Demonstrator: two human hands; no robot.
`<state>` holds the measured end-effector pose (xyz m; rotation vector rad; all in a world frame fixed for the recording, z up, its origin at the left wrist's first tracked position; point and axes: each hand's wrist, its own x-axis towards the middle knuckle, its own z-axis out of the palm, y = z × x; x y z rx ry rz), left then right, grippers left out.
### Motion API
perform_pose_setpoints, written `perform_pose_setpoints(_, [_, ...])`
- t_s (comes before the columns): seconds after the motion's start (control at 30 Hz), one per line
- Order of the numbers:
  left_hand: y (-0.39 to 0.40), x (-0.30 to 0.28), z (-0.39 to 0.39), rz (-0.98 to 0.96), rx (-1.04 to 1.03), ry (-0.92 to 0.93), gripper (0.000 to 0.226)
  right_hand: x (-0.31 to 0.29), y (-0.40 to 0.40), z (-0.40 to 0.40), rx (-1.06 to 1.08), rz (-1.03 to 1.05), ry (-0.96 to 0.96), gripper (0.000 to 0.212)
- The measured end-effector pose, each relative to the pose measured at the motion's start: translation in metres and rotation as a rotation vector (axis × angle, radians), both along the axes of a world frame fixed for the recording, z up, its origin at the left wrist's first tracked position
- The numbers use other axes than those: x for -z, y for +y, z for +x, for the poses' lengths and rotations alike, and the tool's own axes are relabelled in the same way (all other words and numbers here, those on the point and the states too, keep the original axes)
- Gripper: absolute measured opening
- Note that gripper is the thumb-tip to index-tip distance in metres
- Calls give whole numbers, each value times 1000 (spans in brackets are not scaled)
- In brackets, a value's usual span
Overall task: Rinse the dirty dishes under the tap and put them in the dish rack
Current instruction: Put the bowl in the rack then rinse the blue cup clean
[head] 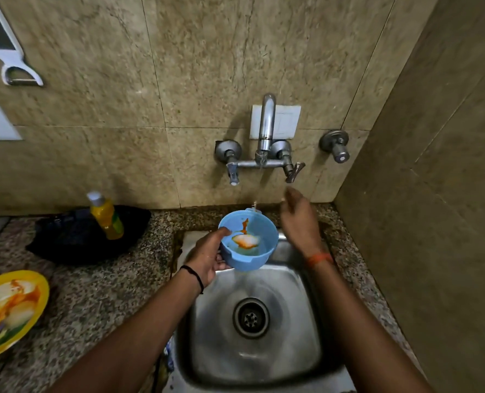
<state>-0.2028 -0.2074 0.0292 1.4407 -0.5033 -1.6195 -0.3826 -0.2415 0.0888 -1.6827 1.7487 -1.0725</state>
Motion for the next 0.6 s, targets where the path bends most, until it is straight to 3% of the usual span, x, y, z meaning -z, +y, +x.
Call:
perform_pose_setpoints(0.13, [1,0,-7,-20,0,-17,15,12,57,18,-573,105,345,35])
perform_pose_setpoints(0.23, [3,0,-12,-112,7,-65,8,27,54,19,-578,164,679,50])
perform_pose_setpoints(0.4, [2,0,-20,-173,13,-41,17,36,27,35,-484,241,732,42])
perform_pose_setpoints(0.53, [2,-1,-7,-184,17,-69,19,31,36,37,-693,306,548,33])
perform_pose_setpoints(0.6, [4,2,-1,-180,27,-69,19,28,37,32,-635,274,661,36])
